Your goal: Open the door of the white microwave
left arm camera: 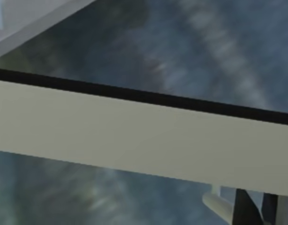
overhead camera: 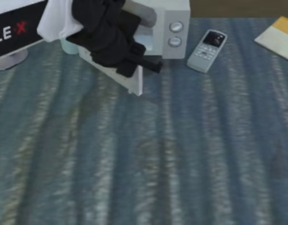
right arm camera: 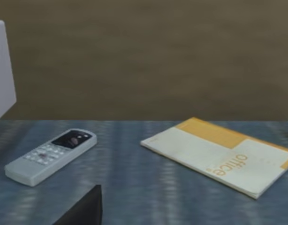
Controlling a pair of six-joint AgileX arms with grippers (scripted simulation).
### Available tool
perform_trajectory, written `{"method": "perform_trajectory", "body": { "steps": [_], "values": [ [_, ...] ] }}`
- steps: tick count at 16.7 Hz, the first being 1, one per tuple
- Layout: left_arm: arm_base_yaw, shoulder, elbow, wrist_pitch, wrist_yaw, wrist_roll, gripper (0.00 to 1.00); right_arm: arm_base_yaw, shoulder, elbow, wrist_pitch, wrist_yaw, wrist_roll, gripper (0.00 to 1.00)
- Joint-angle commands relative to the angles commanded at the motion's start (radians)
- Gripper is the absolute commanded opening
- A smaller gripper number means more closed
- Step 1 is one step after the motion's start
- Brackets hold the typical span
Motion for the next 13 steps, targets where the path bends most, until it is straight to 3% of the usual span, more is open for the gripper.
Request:
{"method": "perform_trajectory", "body": {
  "steps": [4, 13],
  "values": [
    [0.023, -0.034, -0.042, 0.008, 0.035, 0.066, 0.0, 0.0, 0.0, 0.0, 0.0, 0.0, 0.0, 1.0],
    [0.023, -0.034, -0.042, 0.008, 0.035, 0.066, 0.0, 0.0, 0.0, 0.0, 0.0, 0.0, 0.0, 1.0]
  ]
}}
